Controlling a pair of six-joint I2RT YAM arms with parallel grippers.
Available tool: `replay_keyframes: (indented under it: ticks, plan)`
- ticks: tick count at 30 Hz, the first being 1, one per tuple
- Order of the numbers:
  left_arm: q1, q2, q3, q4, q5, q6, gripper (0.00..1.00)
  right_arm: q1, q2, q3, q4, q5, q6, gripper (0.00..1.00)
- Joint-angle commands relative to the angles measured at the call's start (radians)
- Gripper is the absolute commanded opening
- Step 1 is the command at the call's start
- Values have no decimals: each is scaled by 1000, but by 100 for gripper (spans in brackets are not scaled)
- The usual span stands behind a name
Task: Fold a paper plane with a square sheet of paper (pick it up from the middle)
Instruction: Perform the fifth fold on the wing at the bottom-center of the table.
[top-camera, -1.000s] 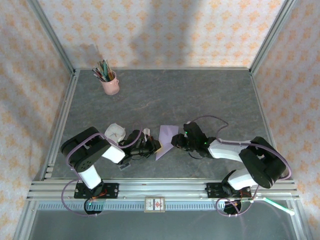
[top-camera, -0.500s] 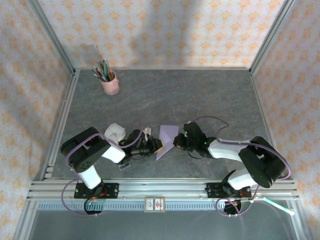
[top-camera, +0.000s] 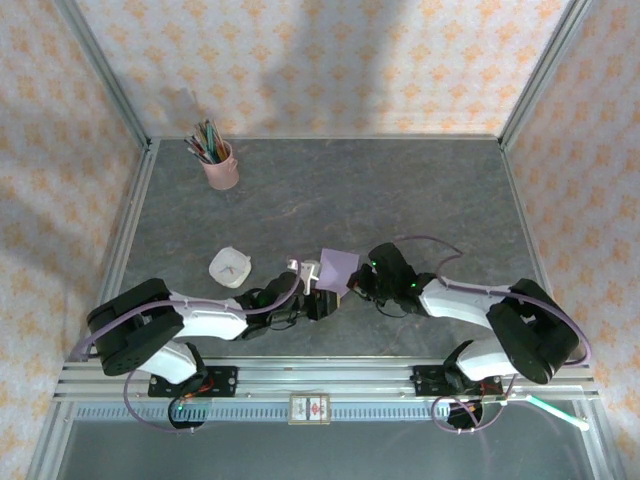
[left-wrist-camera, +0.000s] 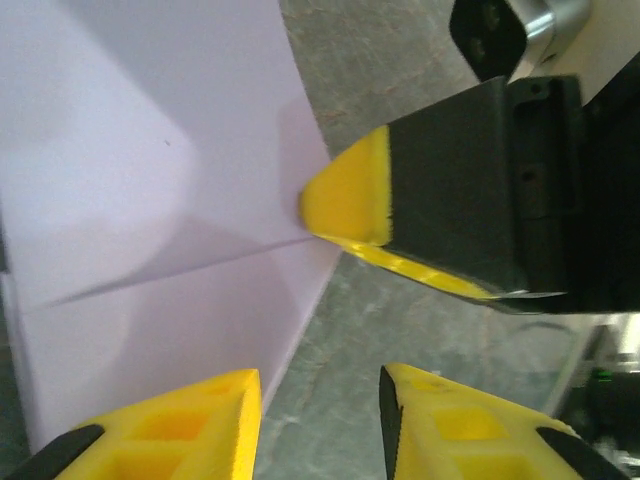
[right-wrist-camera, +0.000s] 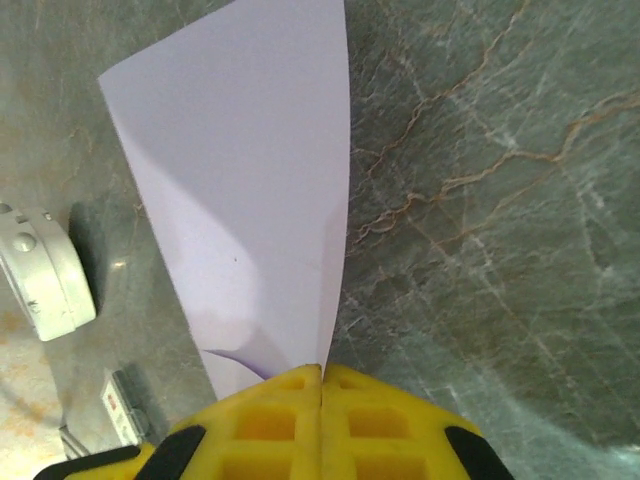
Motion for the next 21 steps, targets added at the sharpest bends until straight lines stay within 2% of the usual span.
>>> replay_keyframes:
  ticks: [1,12,21]
  plan:
    - [-36,-15,22,-103,-166,188,40,-4,-17,27,-24,-22,47,0]
    - [-155,48,135,-292,-473,371,50,-5,-28,29,-18,-46,80,0]
    - [-221,113,179,-308,-593,442,55,-8,-28,39,-19,-57,97,0]
